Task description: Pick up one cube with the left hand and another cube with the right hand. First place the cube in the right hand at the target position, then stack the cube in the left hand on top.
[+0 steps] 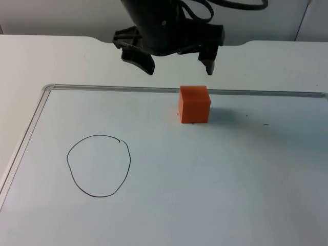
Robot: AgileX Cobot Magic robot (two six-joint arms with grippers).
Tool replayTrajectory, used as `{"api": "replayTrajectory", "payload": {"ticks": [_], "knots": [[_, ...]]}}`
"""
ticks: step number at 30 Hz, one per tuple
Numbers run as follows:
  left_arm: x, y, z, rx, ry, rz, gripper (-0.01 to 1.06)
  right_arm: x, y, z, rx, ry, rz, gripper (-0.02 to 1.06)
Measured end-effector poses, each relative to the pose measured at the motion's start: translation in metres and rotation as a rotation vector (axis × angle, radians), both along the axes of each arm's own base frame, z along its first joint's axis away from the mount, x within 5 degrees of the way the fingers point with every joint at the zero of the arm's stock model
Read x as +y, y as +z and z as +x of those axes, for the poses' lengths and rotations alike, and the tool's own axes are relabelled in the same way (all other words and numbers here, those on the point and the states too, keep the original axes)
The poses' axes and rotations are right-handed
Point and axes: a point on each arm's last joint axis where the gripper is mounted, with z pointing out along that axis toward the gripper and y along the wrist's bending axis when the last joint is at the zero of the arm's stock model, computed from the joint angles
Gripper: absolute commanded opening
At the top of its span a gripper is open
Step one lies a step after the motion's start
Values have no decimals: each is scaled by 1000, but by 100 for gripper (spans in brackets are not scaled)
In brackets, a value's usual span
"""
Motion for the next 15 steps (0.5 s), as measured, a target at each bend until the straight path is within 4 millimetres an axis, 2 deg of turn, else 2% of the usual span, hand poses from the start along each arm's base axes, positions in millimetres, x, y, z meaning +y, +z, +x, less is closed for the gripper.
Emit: {"api": "replayTrajectory", "payload": {"ticks": [8,11,15], "knots": [[-19,3,8,41,56,5,104,0,0,0,1,10,-15,0],[-21,-3,9,65,92,0,104,0,0,0,3,11,-16,0],[-25,-28,8,131,155,10,104,1,0,0,3,14,-16,0]]}}
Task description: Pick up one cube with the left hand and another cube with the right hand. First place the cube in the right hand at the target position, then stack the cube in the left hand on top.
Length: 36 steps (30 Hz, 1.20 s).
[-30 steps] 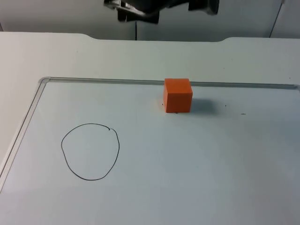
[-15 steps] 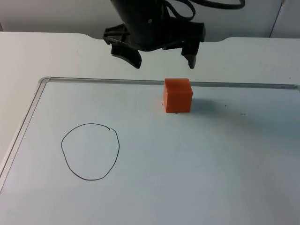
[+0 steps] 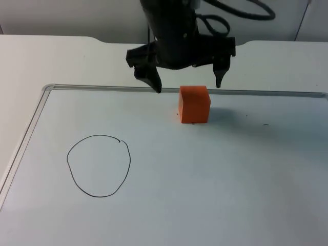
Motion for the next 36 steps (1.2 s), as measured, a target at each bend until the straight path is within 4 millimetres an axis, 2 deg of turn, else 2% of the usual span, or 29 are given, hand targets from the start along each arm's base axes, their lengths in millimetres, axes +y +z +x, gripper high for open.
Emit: {"api": "replayTrajectory", "payload": {"ticks": [1,5,9,30,36], "knots": [[0,0,0,0,0,0,104,0,0,0,0,0,0,0],[-7,-24,-4,47,15,19,104,0,0,0,2,0,0,0],[-10,-29,-4,50,25,13,104,0,0,0,2,0,0,0],[-14,-35,2,1,42,-28,104,0,0,0,-6,2,0,0],[-14,-35,2,-3,43,-31,96,0,1,0,-8,2,-1,0]]}}
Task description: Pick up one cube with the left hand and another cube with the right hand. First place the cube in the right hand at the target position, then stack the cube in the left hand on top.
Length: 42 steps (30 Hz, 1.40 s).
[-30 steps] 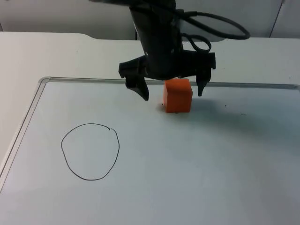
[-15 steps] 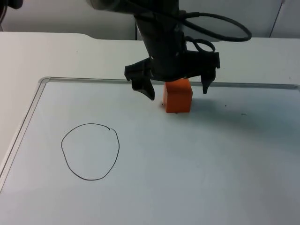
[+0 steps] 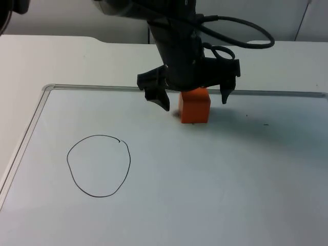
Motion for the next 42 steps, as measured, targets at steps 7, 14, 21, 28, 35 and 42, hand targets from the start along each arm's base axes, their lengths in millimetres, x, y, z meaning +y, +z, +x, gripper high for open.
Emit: {"api": "replayTrajectory", "payload": {"ticks": [7,14,21,28,35,42], "knots": [[0,-1,0,1,0,1,69,0,0,0,-4,0,1,0],[0,-1,0,-2,0,-1,69,0,0,0,-4,0,1,0],[0,-1,0,-2,0,-1,64,0,0,0,-4,0,1,0],[0,0,1,-8,-3,-3,36,0,0,0,-4,1,1,0],[-1,0,2,-20,-1,-12,35,0,1,0,-11,1,2,0],[-2,0,1,-16,-15,-12,11,0,1,0,-11,1,2,0]]}}
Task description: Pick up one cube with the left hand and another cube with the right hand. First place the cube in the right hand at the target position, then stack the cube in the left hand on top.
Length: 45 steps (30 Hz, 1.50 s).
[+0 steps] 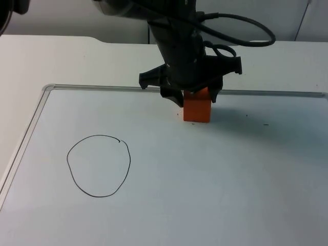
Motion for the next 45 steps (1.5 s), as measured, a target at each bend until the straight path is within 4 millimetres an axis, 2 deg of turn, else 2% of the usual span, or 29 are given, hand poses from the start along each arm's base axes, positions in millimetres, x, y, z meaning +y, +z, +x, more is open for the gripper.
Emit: {"api": "replayTrajectory", "payload": {"ticks": [1,2,7,11,12,16,18,21,22,25,26,27,28,31,32,35,36,41,42,45], "knots": [[0,2,-1,-1,-15,6,1,0,0,0,0,0,0,0],[0,2,-1,-1,-15,6,0,0,0,0,0,0,0,0],[3,20,-5,-11,-86,40,0,0,1,0,-8,1,2,0],[11,54,-12,-27,-163,104,0,0,1,0,-17,2,4,0],[11,54,-12,-27,-163,104,0,0,1,0,-17,2,4,0],[23,76,-23,13,-242,198,0,0,2,1,-24,3,5,0],[25,80,-26,25,-261,222,0,0,2,1,-26,3,6,0],[36,99,-35,53,-303,299,0,0,2,1,-29,5,2,0],[36,99,-35,53,-303,299,0,0,2,1,-29,5,2,0],[46,125,-40,9,-310,343,0,0,2,1,-29,5,2,0],[46,125,-40,9,-310,343,0,0,2,1,-29,5,2,0],[48,133,-41,-12,-310,349,0,0,2,1,-29,5,2,0],[52,148,-44,-47,-309,348,0,0,2,1,-29,5,2,0],[58,177,-52,-110,-316,331,0,0,2,1,-29,5,2,0],[58,177,-52,-110,-316,331,0,0,2,1,-29,5,2,0],[65,203,-61,-168,-333,317,0,0,2,1,-29,5,1,0],[65,203,-61,-168,-333,317,0,0,2,1,-29,5,1,0],[83,255,-83,-293,-334,296,0,0,2,1,-29,6,-1,0],[83,255,-83,-293,-334,296,0,0,2,1,-29,6,-1,0],[104,290,-105,-383,-309,295,0,0,2,1,-29,6,-1,0]]}}
